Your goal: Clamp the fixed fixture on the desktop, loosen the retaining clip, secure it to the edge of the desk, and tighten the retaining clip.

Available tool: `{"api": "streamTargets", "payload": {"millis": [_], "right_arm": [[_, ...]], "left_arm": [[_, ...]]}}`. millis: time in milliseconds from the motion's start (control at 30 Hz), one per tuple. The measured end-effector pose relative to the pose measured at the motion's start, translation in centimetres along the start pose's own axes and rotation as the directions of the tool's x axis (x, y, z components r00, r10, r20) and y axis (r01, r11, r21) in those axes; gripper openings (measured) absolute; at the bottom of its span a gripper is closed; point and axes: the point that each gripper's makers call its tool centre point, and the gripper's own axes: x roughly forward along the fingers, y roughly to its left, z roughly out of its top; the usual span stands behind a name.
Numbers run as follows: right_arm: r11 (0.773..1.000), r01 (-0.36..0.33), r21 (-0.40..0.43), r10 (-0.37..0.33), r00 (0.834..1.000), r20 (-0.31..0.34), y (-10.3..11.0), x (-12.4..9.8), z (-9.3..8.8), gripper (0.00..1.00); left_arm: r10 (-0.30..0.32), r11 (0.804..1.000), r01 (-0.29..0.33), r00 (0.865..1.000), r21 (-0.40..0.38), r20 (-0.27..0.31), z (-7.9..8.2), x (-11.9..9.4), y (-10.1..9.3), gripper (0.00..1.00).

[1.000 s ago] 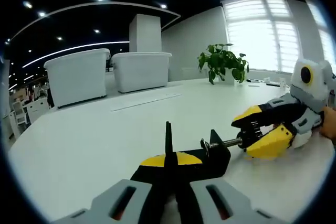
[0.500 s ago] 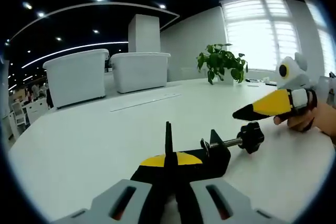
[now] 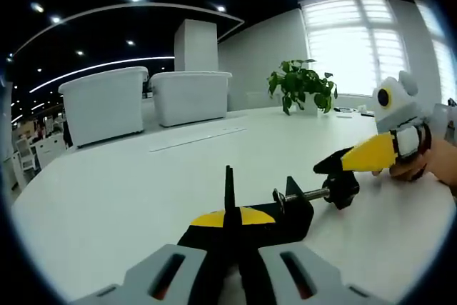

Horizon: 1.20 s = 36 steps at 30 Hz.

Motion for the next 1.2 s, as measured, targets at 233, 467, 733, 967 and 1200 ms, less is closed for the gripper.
{"api": "streamTargets", "payload": {"millis": [233, 467, 733, 967, 1200], "right_arm": [[0.988, 0.041, -0.149, -0.05, 0.997, -0.051, 1.2, 0.6, -1.6, 0.27], [0.962, 0.052, -0.267, -0.061, 0.998, -0.023, 0.0, 0.9, -0.8, 0.27], [0.813, 0.1, -0.574, -0.104, 0.994, 0.026, 0.0, 1.0, -0.4, 0.27], [0.744, 0.132, -0.655, -0.139, 0.989, 0.042, -0.9, 1.6, 0.1, 0.27], [0.702, 0.14, -0.698, -0.151, 0.988, 0.046, -1.6, 2.1, 0.5, 0.27]], "left_arm": [[0.0, 1.0, 0.0, 1.0, 0.0, 0.0, 0.0, 0.0, 0.0, 0.05], [0.001, 1.0, -0.001, 1.0, -0.001, -0.001, 0.0, 0.0, -0.1, 0.05], [0.001, 1.0, -0.001, 1.0, -0.001, 0.0, 0.0, -0.1, -0.1, 0.05], [0.007, 1.0, -0.007, 1.0, -0.003, -0.001, 0.0, -0.1, -0.1, 0.05], [0.007, 1.0, -0.007, 1.0, -0.003, -0.001, 0.0, -0.1, 0.0, 0.05]]}}
